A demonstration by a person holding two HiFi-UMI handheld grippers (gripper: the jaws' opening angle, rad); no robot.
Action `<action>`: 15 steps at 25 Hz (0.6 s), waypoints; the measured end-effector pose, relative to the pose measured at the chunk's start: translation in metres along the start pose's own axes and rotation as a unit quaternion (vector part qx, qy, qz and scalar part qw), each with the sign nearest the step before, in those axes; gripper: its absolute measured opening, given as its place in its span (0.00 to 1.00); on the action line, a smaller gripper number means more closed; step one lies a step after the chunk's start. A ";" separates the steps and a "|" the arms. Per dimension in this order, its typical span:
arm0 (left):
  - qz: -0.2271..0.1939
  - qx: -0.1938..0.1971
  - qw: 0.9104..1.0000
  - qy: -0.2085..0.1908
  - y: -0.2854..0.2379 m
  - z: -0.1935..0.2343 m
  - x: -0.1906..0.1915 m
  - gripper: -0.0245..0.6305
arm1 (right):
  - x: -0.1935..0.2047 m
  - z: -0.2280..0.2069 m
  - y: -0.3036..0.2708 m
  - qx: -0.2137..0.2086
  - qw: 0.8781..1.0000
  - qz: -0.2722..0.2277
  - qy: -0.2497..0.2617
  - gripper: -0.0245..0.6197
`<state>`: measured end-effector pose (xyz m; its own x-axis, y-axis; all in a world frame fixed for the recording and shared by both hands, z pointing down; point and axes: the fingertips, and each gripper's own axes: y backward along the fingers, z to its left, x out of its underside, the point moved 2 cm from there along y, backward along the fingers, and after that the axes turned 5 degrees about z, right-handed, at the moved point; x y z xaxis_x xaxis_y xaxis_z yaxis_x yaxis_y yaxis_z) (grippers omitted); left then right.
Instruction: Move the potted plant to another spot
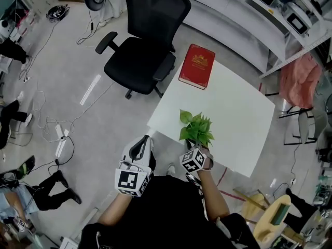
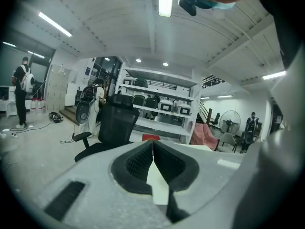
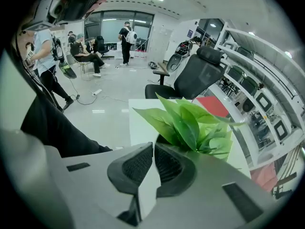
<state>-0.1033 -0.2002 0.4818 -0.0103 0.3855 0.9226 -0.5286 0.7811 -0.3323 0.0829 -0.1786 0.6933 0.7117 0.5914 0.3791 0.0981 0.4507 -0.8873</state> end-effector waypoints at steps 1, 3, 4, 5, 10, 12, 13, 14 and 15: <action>-0.002 -0.006 1.000 0.003 0.002 0.004 -0.001 0.07 | -0.006 0.001 -0.002 -0.003 1.000 -0.003 0.007 0.06; -0.005 -0.017 1.000 0.006 0.004 0.012 -0.002 0.07 | -0.019 0.004 -0.006 -0.009 1.000 -0.009 0.020 0.06; -0.006 -0.022 1.000 0.008 0.006 0.016 -0.002 0.07 | -0.025 0.006 -0.008 -0.012 0.999 -0.012 0.027 0.06; -0.007 -0.027 1.000 0.009 0.007 0.019 -0.003 0.07 | -0.032 0.009 -0.009 -0.015 0.999 -0.015 0.035 0.06; -0.009 -0.044 0.999 0.013 0.012 0.031 -0.003 0.07 | -0.064 0.021 -0.018 -0.028 0.996 -0.027 0.081 0.06; -0.009 -0.049 0.999 0.016 0.013 0.035 -0.002 0.07 | -0.075 0.026 -0.022 -0.031 0.994 -0.030 0.096 0.06; -0.010 -0.051 0.999 0.018 0.013 0.037 -0.002 0.07 | -0.080 0.027 -0.024 -0.032 0.994 -0.031 0.103 0.06; -0.010 -0.053 0.998 0.020 0.014 0.039 -0.002 0.07 | -0.084 0.029 -0.026 -0.033 0.993 -0.032 0.110 0.06; -0.010 -0.054 0.998 0.021 0.014 0.042 -0.002 0.07 | -0.088 0.030 -0.027 -0.034 0.992 -0.033 0.116 0.06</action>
<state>-0.1464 -0.2103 0.4835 0.0368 0.3873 0.9212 -0.4333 0.8369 -0.3345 -0.0035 -0.2228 0.6921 0.8419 0.3897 0.3732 0.1906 0.4321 -0.8814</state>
